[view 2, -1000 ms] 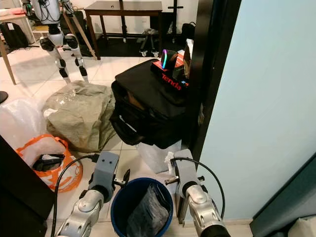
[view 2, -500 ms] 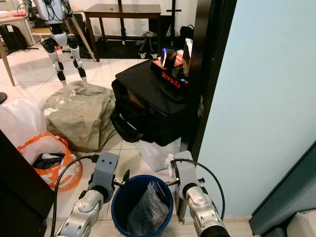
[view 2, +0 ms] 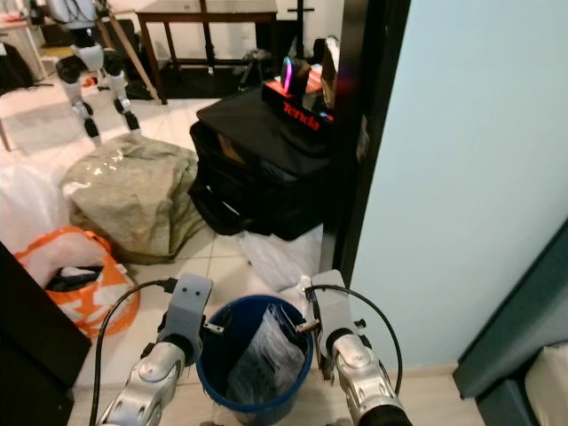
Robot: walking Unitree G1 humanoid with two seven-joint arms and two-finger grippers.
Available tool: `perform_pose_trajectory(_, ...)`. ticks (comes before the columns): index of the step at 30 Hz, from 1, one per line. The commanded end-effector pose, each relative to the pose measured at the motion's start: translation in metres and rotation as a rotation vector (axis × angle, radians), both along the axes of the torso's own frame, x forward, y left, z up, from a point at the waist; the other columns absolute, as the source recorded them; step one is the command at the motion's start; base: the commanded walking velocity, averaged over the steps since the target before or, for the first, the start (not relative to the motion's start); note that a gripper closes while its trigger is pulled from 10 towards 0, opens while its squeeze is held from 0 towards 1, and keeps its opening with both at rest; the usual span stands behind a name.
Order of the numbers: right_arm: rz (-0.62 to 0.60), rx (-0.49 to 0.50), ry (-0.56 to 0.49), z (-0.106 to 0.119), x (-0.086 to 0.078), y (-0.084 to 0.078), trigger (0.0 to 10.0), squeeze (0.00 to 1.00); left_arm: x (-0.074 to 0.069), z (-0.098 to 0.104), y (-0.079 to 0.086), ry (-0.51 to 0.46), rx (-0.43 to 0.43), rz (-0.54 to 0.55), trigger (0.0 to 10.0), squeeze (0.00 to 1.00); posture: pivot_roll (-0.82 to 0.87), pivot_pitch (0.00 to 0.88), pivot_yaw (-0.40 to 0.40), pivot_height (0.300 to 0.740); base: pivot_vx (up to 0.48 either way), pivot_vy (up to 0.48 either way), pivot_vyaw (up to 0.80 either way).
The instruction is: Clean up the room
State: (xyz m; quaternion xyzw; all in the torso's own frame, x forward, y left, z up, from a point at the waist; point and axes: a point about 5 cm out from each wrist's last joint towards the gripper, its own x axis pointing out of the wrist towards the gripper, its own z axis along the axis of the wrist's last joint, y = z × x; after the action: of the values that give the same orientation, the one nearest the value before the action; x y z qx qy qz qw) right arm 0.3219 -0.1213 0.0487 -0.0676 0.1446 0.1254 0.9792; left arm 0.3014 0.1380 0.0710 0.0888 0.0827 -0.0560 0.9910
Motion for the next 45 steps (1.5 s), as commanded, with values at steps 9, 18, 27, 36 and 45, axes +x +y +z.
perform_pose_trajectory(9,0.008,0.002,0.019,-0.005,-0.003,0.002,10.0,0.0,-0.004,-0.006,0.001,0.031,0.016,-0.005,10.0,0.0,-0.02,0.128,0.007,0.604,0.0,0.0,0.0)
perform_pose_trajectory(18,0.02,0.007,0.031,-0.006,-0.003,0.003,10.0,0.0,-0.006,-0.007,0.001,0.038,0.012,-0.003,10.0,0.0,-0.02,0.132,0.002,0.604,0.0,0.0,0.0)
perform_pose_trajectory(27,0.092,-0.01,0.023,0.0,0.003,0.008,10.0,0.0,-0.01,-0.008,0.013,0.038,0.006,0.078,10.0,0.0,0.0,0.156,-0.045,0.594,0.0,0.0,0.0)
perform_pose_trajectory(36,0.242,-0.025,0.045,0.013,0.017,0.029,10.0,0.0,-0.018,-0.009,0.03,0.056,-0.001,0.131,10.0,0.0,0.03,0.2,-0.112,0.594,0.0,0.0,0.0)
perform_pose_trajectory(45,0.361,-0.049,0.11,0.023,0.027,0.054,10.0,0.0,-0.019,0.001,0.041,0.046,0.176,-0.085,10.0,0.0,0.06,0.283,-0.149,0.594,0.0,0.0,0.0)
